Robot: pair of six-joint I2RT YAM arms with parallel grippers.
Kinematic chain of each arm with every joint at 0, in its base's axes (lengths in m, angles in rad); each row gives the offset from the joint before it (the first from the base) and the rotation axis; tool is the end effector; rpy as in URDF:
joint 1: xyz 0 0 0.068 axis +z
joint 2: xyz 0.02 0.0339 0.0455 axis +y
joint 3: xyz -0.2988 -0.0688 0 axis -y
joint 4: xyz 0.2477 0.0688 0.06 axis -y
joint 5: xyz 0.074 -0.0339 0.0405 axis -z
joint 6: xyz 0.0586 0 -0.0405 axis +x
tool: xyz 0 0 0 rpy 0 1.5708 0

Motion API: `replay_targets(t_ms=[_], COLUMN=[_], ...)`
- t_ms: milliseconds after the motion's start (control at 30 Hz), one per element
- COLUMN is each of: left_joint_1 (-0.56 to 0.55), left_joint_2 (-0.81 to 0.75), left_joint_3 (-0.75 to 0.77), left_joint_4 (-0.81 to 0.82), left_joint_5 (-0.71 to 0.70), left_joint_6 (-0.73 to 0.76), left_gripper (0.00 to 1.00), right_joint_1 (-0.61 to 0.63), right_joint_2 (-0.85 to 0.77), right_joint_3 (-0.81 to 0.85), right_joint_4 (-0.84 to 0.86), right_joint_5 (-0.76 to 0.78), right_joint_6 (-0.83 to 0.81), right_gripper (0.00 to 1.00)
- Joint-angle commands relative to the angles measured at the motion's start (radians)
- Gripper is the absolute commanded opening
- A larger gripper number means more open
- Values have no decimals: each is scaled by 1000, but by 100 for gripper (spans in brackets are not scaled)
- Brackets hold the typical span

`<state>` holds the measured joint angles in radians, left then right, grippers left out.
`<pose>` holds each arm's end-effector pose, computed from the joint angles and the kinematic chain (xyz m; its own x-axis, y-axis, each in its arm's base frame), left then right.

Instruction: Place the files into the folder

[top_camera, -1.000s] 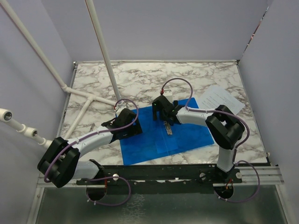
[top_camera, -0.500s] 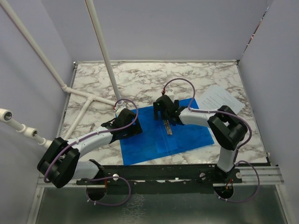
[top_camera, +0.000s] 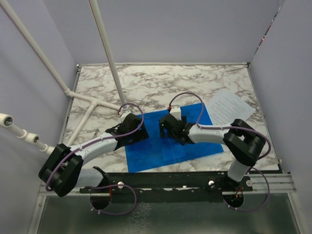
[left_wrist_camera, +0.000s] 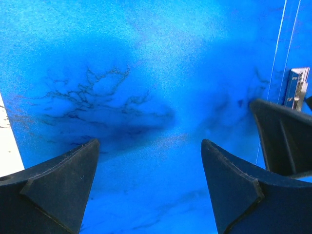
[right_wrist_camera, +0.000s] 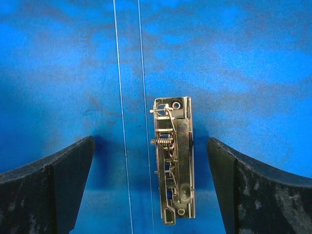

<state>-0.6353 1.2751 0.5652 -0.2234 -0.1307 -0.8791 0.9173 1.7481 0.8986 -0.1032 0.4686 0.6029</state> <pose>0.1965 -0.1354 0.1772 -0.8176 -0.3459 -0.4603 -0.1627 0.9056 -0.3916 0.2365 0.2654 0.1583 -0.7196 -0.1076 -0.6860 -0.1715 0.9849 0.0254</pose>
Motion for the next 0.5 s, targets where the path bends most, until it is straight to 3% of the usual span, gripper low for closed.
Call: replay_targets(t_ms=[0,300,467], left_joint_1=[-3,-3,-3], left_joint_2=[25,-15,-25], left_joint_3=[-68,-94,-102], left_joint_4=[-99,-87,-79], left_joint_5=[-10,-8,2], left_joint_6=[-21,-32,-33], left_gripper=[87,87,87], right_joint_1=[54,170,176], right_joint_2=[45,-55,-77], right_joint_3=[-141,-221,-232], right_joint_4=[-310,-379,-391], right_joint_5=[-102,-112,-104], right_joint_6=[172,340,383], right_gripper=[100,100,100])
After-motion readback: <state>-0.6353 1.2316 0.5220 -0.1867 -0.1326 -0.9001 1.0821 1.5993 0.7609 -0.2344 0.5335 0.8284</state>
